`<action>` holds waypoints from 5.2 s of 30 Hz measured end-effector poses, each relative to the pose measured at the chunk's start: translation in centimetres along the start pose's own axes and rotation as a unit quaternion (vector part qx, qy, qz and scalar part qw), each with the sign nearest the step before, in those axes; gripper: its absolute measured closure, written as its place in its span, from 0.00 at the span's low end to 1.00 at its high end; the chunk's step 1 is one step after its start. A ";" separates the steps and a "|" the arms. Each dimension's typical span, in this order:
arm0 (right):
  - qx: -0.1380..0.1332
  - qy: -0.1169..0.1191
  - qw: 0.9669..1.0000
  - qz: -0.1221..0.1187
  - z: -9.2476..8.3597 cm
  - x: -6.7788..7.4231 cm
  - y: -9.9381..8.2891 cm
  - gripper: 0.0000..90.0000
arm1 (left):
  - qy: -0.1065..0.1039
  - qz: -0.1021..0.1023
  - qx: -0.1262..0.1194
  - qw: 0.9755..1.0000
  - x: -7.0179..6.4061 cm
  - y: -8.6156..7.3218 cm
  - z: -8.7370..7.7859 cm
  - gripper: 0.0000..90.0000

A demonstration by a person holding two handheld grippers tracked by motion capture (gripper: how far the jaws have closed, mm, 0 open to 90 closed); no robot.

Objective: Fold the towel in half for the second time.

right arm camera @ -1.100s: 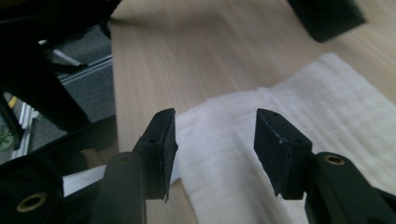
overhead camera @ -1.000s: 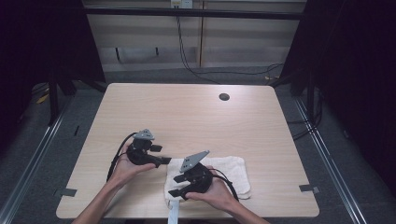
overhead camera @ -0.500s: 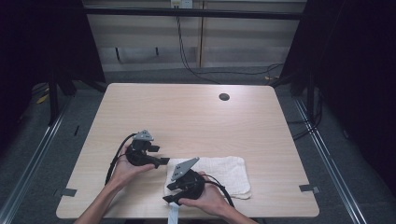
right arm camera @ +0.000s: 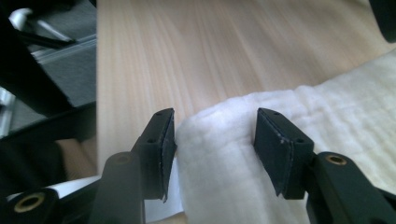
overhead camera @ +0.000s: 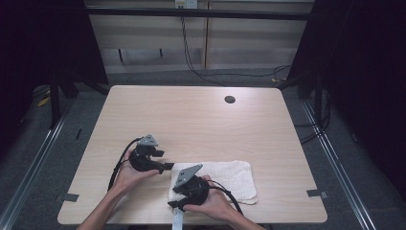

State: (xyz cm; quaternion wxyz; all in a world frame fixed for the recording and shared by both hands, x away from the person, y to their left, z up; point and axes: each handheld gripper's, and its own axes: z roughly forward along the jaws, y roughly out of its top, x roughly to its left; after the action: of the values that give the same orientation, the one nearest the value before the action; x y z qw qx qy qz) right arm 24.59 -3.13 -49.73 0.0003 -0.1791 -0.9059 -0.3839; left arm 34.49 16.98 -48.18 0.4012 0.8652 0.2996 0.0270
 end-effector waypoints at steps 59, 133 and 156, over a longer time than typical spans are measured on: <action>-0.007 -0.035 0.999 0.034 -0.3 -0.4 0.0 0.92 | -0.061 0.017 0.015 0.998 -1.3 -0.1 2.2 0.93; -0.143 0.008 0.990 0.011 -4.4 0.4 8.5 0.92 | -0.035 -0.015 -0.094 0.995 0.4 2.5 -7.4 0.94; -0.146 -0.008 0.989 0.020 -6.1 0.1 6.4 0.92 | -0.049 0.011 -0.069 0.996 -1.9 4.7 -4.2 0.94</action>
State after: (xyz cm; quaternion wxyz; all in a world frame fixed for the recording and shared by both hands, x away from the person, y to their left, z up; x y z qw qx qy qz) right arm 25.72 -3.24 -41.01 -0.0248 -0.1986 -0.8363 -0.5104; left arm 34.07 16.48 -41.64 0.4738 0.8391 0.2670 0.0093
